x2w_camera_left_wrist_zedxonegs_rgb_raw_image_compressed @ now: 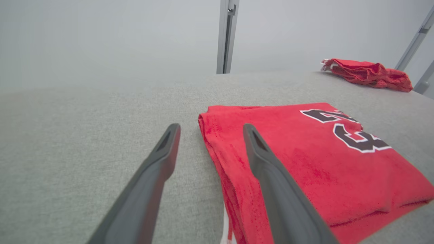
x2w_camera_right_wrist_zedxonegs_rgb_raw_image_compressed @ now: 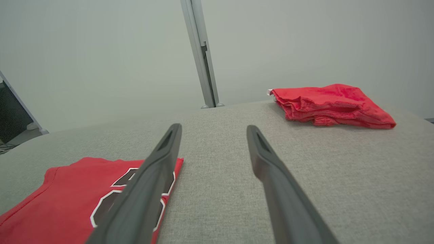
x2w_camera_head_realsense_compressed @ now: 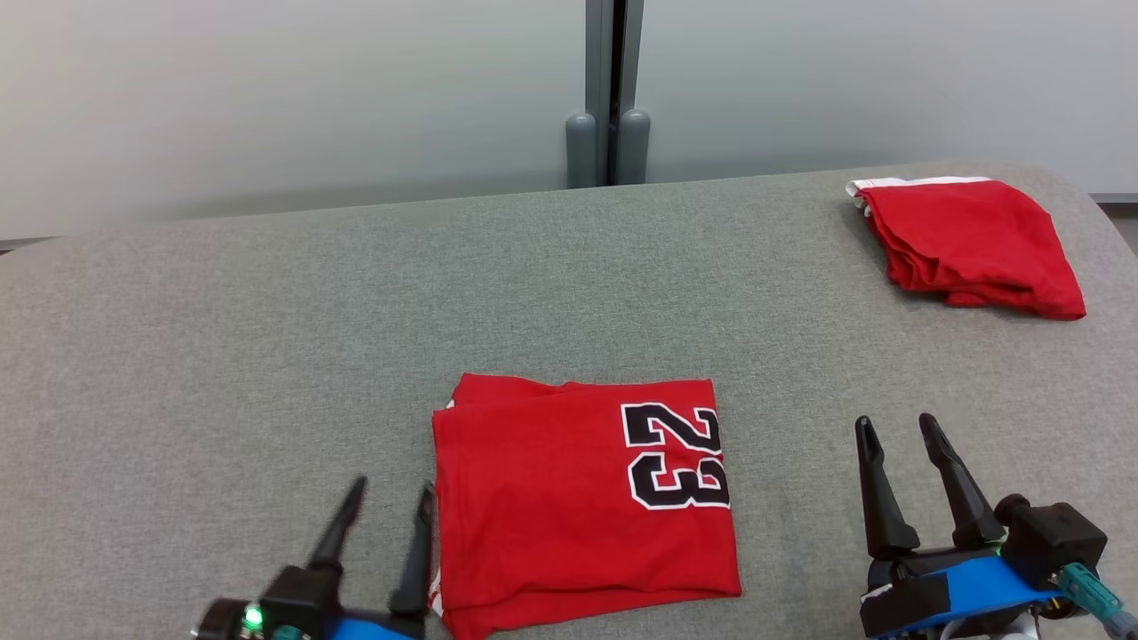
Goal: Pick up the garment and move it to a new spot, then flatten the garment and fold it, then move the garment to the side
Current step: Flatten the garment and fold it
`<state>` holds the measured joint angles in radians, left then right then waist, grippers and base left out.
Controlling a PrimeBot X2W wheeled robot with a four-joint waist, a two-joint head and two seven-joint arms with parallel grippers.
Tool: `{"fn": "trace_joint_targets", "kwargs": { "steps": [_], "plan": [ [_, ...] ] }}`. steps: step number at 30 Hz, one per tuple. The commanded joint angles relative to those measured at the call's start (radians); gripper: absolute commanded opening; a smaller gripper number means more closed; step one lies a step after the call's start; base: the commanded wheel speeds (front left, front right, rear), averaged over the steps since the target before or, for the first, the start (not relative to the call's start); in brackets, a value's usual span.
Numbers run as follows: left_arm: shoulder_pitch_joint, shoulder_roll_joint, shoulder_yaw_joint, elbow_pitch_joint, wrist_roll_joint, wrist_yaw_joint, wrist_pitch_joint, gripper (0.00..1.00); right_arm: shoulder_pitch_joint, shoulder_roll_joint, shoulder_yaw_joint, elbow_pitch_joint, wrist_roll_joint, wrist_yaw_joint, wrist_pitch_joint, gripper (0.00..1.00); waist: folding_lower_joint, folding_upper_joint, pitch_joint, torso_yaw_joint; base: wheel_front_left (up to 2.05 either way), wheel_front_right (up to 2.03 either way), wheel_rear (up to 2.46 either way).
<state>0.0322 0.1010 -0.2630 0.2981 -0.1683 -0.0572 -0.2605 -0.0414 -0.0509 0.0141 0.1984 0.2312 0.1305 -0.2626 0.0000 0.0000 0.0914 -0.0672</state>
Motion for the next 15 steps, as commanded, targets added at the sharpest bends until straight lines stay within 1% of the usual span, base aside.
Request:
{"fn": "trace_joint_targets", "kwargs": {
  "steps": [1, 4, 7, 11, 15],
  "plan": [
    [-0.020, 0.011, 0.039, -0.053, -0.006, 0.016, -0.005, 1.00, -0.009, 0.000, -0.005, -0.008, -0.005, 0.001, -0.003, 1.00, 0.0000, 0.0000, -0.006, 0.004, 0.00, 0.00, 0.00],
    [-0.025, 0.016, 0.091, -0.124, 0.001, 0.035, -0.005, 1.00, -0.014, 0.001, -0.010, -0.016, -0.010, 0.001, -0.003, 1.00, 0.0000, 0.0000, -0.011, 0.010, 0.00, 0.00, 0.00],
    [-0.023, 0.020, 0.133, -0.163, 0.006, 0.045, -0.005, 1.00, -0.013, 0.001, -0.012, -0.031, -0.010, 0.001, -0.003, 1.00, 0.0000, 0.0000, -0.014, 0.015, 0.00, 0.00, 0.00],
    [-0.025, 0.022, 0.178, -0.181, 0.011, 0.055, -0.005, 1.00, -0.003, 0.001, -0.012, -0.046, -0.021, 0.001, -0.003, 1.00, 0.0000, 0.0000, -0.021, 0.023, 0.00, 0.00, 0.00],
    [-0.008, 0.015, 0.203, -0.187, 0.018, 0.065, -0.005, 1.00, 0.013, 0.001, -0.013, -0.054, -0.021, 0.001, -0.003, 1.00, 0.0000, 0.0000, -0.031, 0.028, 0.00, 0.00, 0.00]
  ]
}}
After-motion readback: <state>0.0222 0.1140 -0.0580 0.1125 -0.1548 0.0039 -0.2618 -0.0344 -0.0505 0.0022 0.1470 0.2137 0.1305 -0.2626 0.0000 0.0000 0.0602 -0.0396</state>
